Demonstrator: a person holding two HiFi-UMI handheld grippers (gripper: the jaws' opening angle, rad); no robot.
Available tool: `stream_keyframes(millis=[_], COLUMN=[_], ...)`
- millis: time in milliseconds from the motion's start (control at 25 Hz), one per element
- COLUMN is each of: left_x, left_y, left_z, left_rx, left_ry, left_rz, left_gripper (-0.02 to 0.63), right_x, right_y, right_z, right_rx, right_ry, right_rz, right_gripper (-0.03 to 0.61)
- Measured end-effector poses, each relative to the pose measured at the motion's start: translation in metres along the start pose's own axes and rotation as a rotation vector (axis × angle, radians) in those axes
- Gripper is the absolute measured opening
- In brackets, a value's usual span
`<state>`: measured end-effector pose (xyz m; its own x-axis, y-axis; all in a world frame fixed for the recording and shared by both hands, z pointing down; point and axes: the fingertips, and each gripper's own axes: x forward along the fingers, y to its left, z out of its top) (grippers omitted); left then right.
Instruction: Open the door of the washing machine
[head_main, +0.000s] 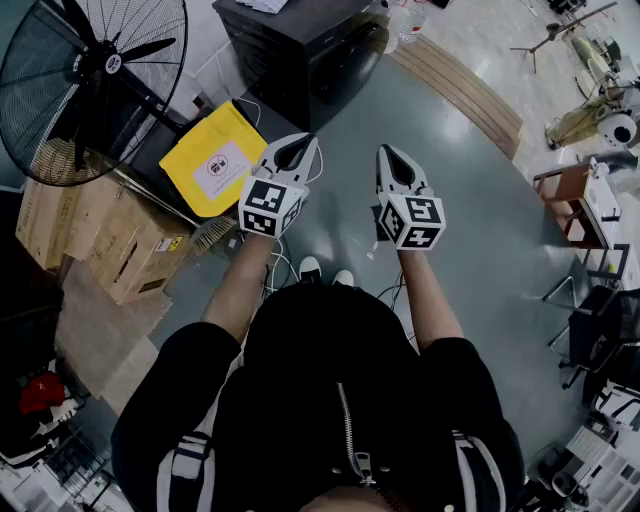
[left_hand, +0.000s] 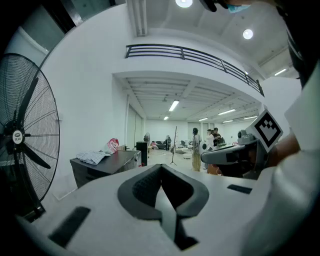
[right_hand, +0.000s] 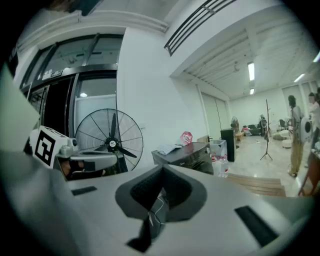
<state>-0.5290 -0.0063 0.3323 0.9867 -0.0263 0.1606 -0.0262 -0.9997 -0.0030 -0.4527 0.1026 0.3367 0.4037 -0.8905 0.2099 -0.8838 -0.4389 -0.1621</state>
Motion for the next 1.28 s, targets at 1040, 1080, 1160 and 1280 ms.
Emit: stream_keyframes(millis=[1040, 1080, 1160, 1280], left_x=[0.095, 0.107, 0.131, 0.167], left_y=[0.091, 0.1, 0.117, 0.136], left_z=[-0.032, -0.031, -0.029, -0.025], left_rx=[-0.055, -0.06, -0.07, -0.092], left_ry=[0.06, 0.06, 0.064, 0.07], left_rz=[0.027, 0.035, 0.058, 0.099], left_gripper=[0.005, 0.005, 0.005, 0.005], right_x=[0.134, 0.15, 0.18, 0.221], right_y=[-0.057, -0.065, -0.081, -0.111], right_z=[-0.007, -0.004, 0.003, 0.011], right_rx=[0.034, 0.032, 0.027, 0.019], right_ry=[0.065, 0.069, 0.08, 0.104], right_rz=[-0.016, -0.011, 0.004, 0.025], right_gripper=[0.003, 0.003, 0.003, 0.003])
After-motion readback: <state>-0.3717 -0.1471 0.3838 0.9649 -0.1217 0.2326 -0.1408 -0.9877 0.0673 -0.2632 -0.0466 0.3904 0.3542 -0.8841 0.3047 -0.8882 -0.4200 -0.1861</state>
